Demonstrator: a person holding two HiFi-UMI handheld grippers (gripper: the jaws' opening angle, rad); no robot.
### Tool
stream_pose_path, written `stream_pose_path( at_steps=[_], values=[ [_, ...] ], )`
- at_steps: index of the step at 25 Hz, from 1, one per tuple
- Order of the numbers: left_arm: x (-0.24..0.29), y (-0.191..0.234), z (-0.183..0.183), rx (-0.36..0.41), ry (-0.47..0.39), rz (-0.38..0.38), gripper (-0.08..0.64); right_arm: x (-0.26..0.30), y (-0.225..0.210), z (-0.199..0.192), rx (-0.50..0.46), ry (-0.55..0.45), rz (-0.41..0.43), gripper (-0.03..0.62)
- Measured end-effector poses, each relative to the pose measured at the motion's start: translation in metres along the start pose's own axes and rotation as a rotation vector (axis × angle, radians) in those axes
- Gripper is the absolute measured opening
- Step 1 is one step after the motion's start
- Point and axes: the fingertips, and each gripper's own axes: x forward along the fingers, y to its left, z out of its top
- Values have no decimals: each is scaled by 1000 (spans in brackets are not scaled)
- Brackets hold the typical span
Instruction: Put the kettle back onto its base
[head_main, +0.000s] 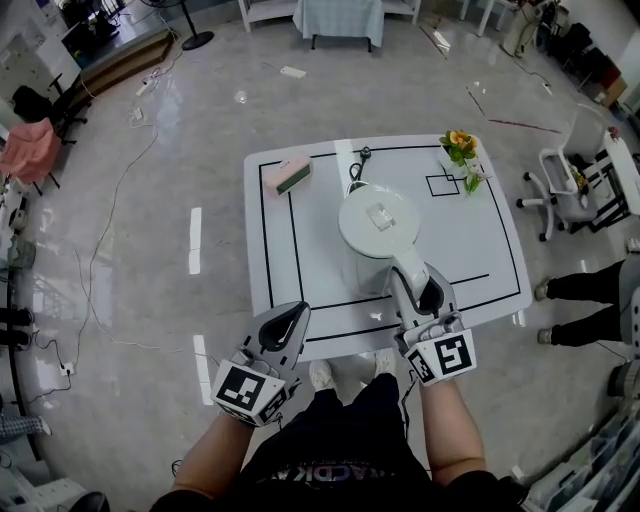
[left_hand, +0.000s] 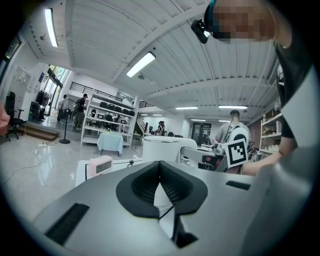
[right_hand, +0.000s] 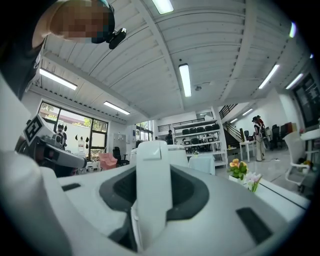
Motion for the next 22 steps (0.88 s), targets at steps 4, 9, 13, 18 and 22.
stream_pose_path(
  at_steps=[4,9,13,18,22],
  values=[
    [0,-2,-2,-4,-4,0,4,-2,4,-1,-14,-2,-2,127],
    [-4,0,-1,3,-17,9,3,-10,1,-3,10,-20,-24,129],
    [-4,4,0,-10,-19,23,3,-10,-2,-3,15,-24,-23,129],
    [0,3,1,-11,-22,17,3,-12,5,-4,-14,-16,-10,129],
    [2,1,2,-8,-25,14,3,-18,-3,-6,15,-18,-40,129]
  ],
)
